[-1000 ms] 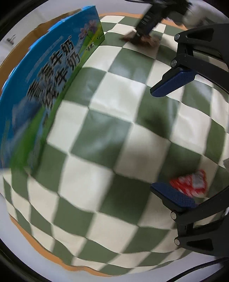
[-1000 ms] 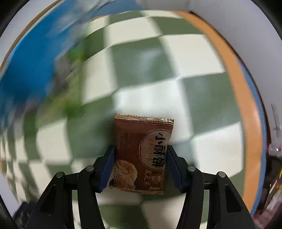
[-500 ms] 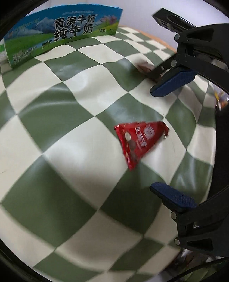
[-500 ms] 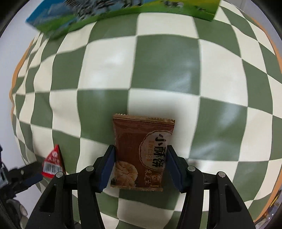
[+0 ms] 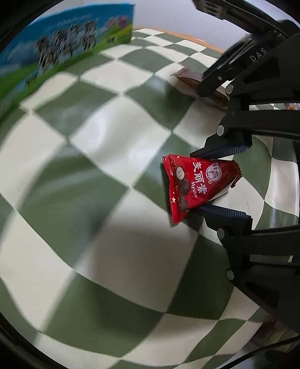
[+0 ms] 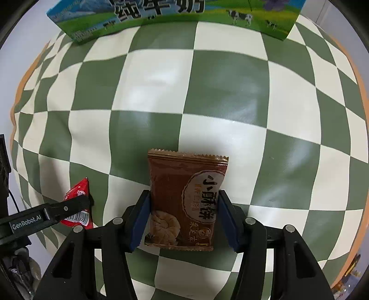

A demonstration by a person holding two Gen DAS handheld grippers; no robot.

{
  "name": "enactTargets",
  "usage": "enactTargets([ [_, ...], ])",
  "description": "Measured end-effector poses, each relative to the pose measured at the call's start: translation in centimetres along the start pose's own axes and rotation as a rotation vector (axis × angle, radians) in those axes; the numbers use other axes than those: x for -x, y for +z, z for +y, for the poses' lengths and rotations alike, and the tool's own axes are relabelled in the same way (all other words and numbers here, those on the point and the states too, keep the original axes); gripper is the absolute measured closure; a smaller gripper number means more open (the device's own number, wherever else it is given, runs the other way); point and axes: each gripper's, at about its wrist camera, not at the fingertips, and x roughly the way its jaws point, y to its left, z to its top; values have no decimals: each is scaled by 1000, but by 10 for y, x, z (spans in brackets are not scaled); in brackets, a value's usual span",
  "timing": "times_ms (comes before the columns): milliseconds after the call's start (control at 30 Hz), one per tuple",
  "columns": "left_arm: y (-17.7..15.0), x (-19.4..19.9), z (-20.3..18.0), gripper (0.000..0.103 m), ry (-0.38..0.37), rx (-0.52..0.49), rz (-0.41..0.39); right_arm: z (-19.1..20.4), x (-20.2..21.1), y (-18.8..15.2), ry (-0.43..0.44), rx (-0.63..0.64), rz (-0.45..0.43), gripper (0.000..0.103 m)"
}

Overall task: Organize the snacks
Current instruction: 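Carry both packets into the box and open both tools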

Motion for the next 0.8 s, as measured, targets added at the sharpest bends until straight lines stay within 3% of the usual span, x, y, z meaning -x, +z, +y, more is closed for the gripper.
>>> enactTargets([
  [133,5,41,-42,68,-20,-123,-75,-6,25,6,44,-21,-44,44],
  [300,29,110,-115,68,-110,-274,-176,-16,94,32,136,-53,-142,44],
  [467,86,165,-184,68,-135,-399,-265,-25,185,104,201,-39,-290,44],
  [600,146,167,-229,68,-66,-450,-278,-32,223,178,178,-8,-361,44],
  [800,217,121,-254,68,61,-488,-198,-39,184,274,124,2,-282,44],
])
